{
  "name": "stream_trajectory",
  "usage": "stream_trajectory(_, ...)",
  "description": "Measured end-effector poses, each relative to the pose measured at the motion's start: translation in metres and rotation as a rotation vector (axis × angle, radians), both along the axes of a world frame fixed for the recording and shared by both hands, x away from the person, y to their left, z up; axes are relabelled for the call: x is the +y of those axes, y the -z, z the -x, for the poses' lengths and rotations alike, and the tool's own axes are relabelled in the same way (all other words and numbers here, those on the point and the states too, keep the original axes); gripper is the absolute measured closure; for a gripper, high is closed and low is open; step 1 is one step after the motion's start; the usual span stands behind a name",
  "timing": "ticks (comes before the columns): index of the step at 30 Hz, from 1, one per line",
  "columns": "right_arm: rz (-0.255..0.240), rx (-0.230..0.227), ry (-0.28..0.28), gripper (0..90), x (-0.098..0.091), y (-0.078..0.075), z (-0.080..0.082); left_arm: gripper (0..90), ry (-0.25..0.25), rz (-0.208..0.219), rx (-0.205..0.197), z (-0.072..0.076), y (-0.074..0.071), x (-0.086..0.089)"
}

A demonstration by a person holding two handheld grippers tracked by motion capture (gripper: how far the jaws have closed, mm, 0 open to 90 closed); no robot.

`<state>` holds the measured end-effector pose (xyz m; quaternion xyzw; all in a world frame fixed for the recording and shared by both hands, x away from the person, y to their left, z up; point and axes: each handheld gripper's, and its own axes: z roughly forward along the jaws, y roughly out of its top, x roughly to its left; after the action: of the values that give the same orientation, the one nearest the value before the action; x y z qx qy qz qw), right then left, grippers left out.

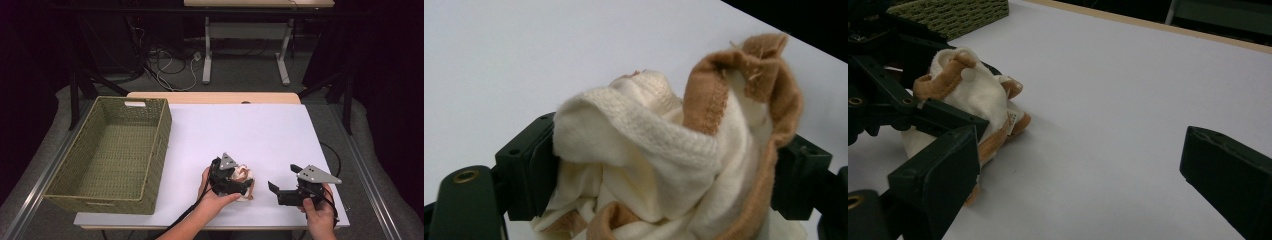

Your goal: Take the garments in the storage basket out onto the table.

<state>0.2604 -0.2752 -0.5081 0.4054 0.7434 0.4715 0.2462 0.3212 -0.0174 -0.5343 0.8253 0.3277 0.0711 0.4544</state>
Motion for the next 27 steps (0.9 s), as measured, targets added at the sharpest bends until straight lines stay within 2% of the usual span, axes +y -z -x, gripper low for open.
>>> stream_trajectory(3, 0.007, 0.002, -0.004, 2.4, 0.001, 0.001, 0.0, 15.7, -0.014, -0.019, -0.023, 0.001, -0.004, 0.001)
stream_trajectory(7, 0.001, 0.004, 0.001, 2.4, 0.002, 0.001, 0.0, 15.3, -0.006, -0.009, -0.04, 0.001, -0.009, 0.003)
stream_trajectory(10, 0.002, 0.009, -0.002, 2.4, 0.003, 0.002, -0.001, 10.8, -0.017, 0.004, -0.047, -0.001, -0.011, 0.005)
stream_trajectory(15, 0.006, 0.012, -0.005, 2.4, 0.003, 0.002, -0.001, 3.2, -0.036, 0.029, -0.044, -0.003, -0.01, 0.005)
stream_trajectory(17, 0.007, 0.013, -0.003, 2.4, 0.002, 0.002, -0.001, 0.5, -0.035, 0.027, -0.048, -0.004, -0.012, 0.007)
stream_trajectory(22, 0.006, 0.012, -0.006, 2.4, 0.002, 0.002, -0.001, 0.4, -0.033, 0.048, -0.045, -0.004, -0.015, 0.011)
stream_trajectory(27, 0.006, 0.015, -0.005, 2.3, 0.004, 0.002, -0.001, 0.4, -0.028, 0.04, -0.042, -0.002, -0.02, 0.02)
